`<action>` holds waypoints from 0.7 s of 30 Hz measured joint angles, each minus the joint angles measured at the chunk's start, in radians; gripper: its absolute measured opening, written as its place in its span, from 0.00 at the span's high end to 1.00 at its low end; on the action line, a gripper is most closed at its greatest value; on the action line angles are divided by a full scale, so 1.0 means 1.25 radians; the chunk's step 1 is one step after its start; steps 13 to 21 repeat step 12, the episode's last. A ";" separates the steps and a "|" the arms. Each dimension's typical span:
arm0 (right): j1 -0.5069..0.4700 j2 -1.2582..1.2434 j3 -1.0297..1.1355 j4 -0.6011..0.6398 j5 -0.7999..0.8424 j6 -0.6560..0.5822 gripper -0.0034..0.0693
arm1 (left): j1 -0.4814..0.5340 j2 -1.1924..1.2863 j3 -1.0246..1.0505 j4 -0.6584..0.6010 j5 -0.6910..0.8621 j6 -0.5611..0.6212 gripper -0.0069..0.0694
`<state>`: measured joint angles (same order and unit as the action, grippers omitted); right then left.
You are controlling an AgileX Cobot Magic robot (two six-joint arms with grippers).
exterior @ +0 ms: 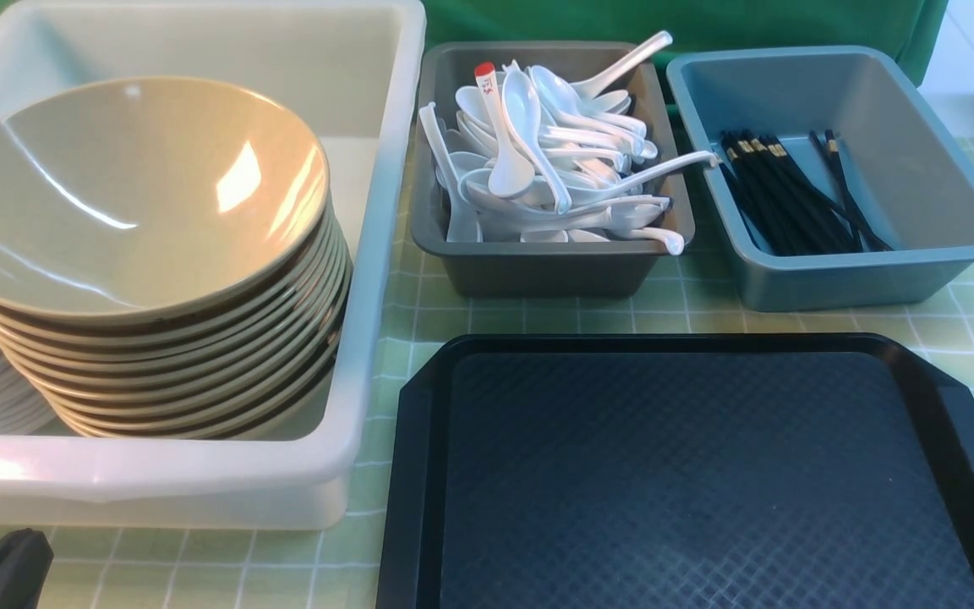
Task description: On green table put chopsticks spoon bowls plates into blue grey white boxes.
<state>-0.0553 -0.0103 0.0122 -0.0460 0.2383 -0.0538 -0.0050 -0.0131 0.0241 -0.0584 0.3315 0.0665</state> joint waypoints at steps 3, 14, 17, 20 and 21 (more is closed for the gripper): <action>0.000 0.000 0.000 0.000 0.000 0.000 0.79 | 0.000 0.000 0.000 0.000 0.000 0.000 0.91; 0.000 0.000 0.000 0.000 0.000 0.000 0.77 | 0.000 0.000 0.000 0.000 0.000 0.000 0.91; 0.000 0.000 0.000 0.000 0.000 0.000 0.77 | 0.000 0.000 0.000 0.000 0.000 0.000 0.91; 0.000 0.000 0.000 0.000 0.000 0.000 0.77 | 0.000 0.000 0.000 0.000 0.000 0.000 0.91; 0.000 0.000 0.000 0.000 0.000 0.000 0.77 | 0.000 0.000 0.000 0.000 0.000 0.000 0.91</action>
